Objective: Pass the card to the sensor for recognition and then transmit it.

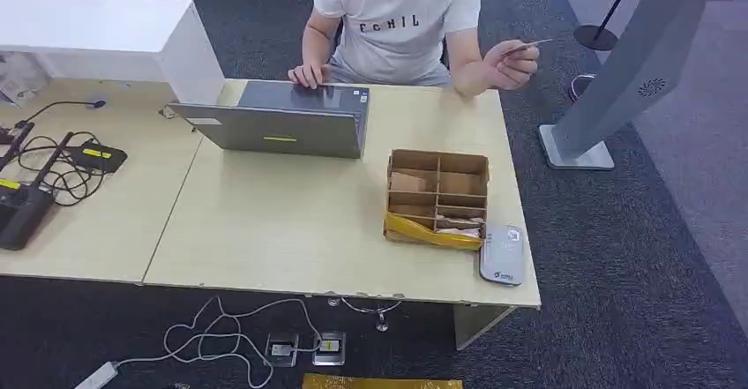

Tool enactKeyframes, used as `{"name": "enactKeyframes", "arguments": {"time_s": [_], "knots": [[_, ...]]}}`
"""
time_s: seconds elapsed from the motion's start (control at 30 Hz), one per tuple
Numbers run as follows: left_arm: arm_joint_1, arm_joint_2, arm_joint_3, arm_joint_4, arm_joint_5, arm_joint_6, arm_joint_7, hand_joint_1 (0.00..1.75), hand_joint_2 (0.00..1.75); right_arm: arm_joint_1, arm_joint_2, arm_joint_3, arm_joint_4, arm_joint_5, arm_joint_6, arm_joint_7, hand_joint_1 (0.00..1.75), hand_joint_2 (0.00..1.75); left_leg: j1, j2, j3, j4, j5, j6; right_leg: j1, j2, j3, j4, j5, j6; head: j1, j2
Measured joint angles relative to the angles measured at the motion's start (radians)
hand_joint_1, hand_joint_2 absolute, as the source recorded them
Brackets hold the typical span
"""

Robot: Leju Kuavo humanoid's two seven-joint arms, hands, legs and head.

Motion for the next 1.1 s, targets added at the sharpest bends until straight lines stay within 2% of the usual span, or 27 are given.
{"name": "enactKeyframes", "arguments": {"time_s": [0.33,0.37,0.43,0.57,0.77,0.93,0.97,1.03,1.1], "knots": [[0.0,0.0,0.0,0.0,0.0,0.0,0.0,1.75,0.0,0.0,0.0,0.0,0.0,0.0,0.0,0.0,1.54,0.0,0.0,0.0,0.0,0.0,0.0,0.0,0.0,0.0,0.0,0.0,0.0,0.0,0.0,0.0],[0.0,0.0,0.0,0.0,0.0,0.0,0.0,0.0,0.0,0.0,0.0,0.0,0.0,0.0,0.0,0.0,0.0,0.0,0.0,0.0,0.0,0.0,0.0,0.0,0.0,0.0,0.0,0.0,0.0,0.0,0.0,0.0],[0.0,0.0,0.0,0.0,-0.001,0.003,-0.001,0.0,0.0,0.0,0.0,0.0,0.0,-0.016,-0.011,0.001,0.0,0.0,0.0,0.0,0.0,0.0,0.0,0.0,0.0,0.0,0.0,0.0,0.0,0.0,0.0,0.0],[0.0,-0.002,0.0,0.0,-0.004,0.034,-0.007,0.0,0.0,-0.001,-0.009,-0.018,0.0,-0.138,-0.085,0.013,0.0,0.0,0.0,0.0,0.0,0.0,0.0,0.0,0.0,0.0,0.0,0.0,0.0,0.0,0.0,0.0],[0.0,-0.005,0.0,0.0,-0.008,0.035,-0.014,0.0,0.0,-0.007,-0.081,-0.062,0.0,-0.2,-0.077,-0.011,0.0,0.0,-0.001,0.0,0.0,0.0,0.0,0.0,-0.001,0.0,0.0,0.0,0.0,0.0,0.0,0.0],[0.0,-0.007,0.0,0.0,-0.01,0.034,-0.014,0.0,0.0,-0.008,-0.1,-0.087,0.0,-0.202,-0.078,-0.013,0.0,0.0,-0.001,0.0,0.0,0.0,0.0,0.0,-0.001,0.0,0.0,0.0,0.0,0.0,0.0,0.0],[0.0,-0.007,0.0,0.0,-0.009,0.033,-0.016,0.0,0.0,-0.008,-0.103,-0.09,0.0,-0.218,-0.074,-0.035,0.0,0.0,-0.001,0.0,0.0,0.0,0.0,0.0,-0.001,0.0,0.0,0.0,0.0,0.0,0.0,0.0],[0.0,-0.007,0.0,0.0,-0.007,0.024,-0.028,0.0,0.0,-0.011,-0.139,-0.112,-0.001,-0.3,-0.028,-0.152,0.0,0.0,-0.003,0.0,0.0,0.0,0.0,0.0,-0.003,0.0,0.0,0.0,0.0,0.0,-0.001,0.0],[0.0,-0.006,0.0,0.0,-0.003,0.021,-0.036,0.0,0.0,-0.02,-0.224,-0.143,-0.01,-0.345,0.027,-0.179,0.0,0.0,-0.006,0.0,0.0,0.0,0.0,0.001,-0.006,-0.001,0.0,0.0,0.0,0.0,-0.001,0.0]]}}
